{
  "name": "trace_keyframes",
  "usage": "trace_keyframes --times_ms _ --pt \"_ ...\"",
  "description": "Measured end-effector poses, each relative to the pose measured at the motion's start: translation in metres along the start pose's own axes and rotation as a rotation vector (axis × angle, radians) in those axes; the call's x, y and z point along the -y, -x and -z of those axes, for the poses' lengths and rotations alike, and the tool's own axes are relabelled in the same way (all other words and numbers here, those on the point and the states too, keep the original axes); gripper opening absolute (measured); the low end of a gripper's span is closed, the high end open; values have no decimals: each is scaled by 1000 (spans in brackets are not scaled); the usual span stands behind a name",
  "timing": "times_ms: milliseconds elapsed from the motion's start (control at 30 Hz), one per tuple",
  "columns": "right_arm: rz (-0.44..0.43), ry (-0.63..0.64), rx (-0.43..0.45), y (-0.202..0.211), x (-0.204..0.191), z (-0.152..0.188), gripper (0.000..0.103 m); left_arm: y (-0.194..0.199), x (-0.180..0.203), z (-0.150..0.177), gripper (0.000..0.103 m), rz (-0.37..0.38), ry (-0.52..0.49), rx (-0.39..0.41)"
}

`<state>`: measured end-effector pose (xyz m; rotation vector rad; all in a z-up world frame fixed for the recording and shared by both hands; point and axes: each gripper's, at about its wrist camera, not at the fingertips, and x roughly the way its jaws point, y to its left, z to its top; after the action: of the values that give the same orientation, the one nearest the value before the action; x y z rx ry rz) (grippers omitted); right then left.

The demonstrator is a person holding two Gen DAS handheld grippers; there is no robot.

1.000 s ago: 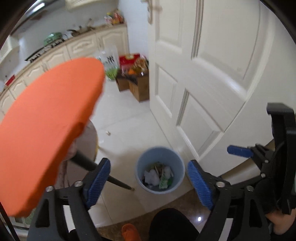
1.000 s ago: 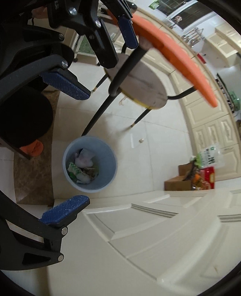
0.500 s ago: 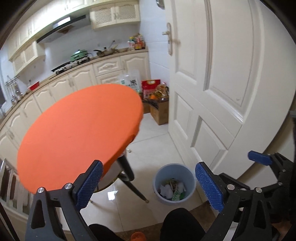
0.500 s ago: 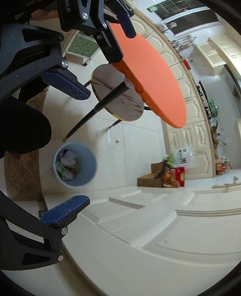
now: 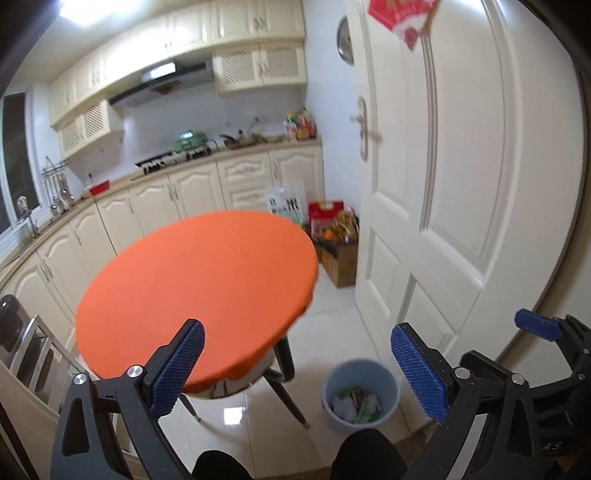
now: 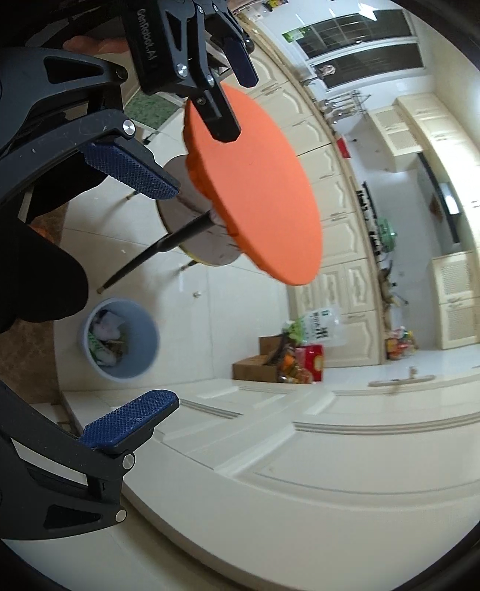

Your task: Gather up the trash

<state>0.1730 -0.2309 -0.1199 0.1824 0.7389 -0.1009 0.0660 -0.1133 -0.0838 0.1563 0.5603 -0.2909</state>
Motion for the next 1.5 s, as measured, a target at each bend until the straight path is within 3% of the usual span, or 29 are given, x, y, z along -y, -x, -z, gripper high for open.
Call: trace_keyframes --times_ms 300,733,900,1500 --pt "-48 66 120 48 -34 -17 103 62 1 9 102 -22 23 106" --pt "-45 128 246 90 -66 -23 103 103 13 28 102 -96 60 221" --pt "-37 134 282 99 -71 -20 103 110 16 35 102 -115 75 243" --pt "-32 118 282 99 -59 -15 103 96 25 35 102 -129 79 235"
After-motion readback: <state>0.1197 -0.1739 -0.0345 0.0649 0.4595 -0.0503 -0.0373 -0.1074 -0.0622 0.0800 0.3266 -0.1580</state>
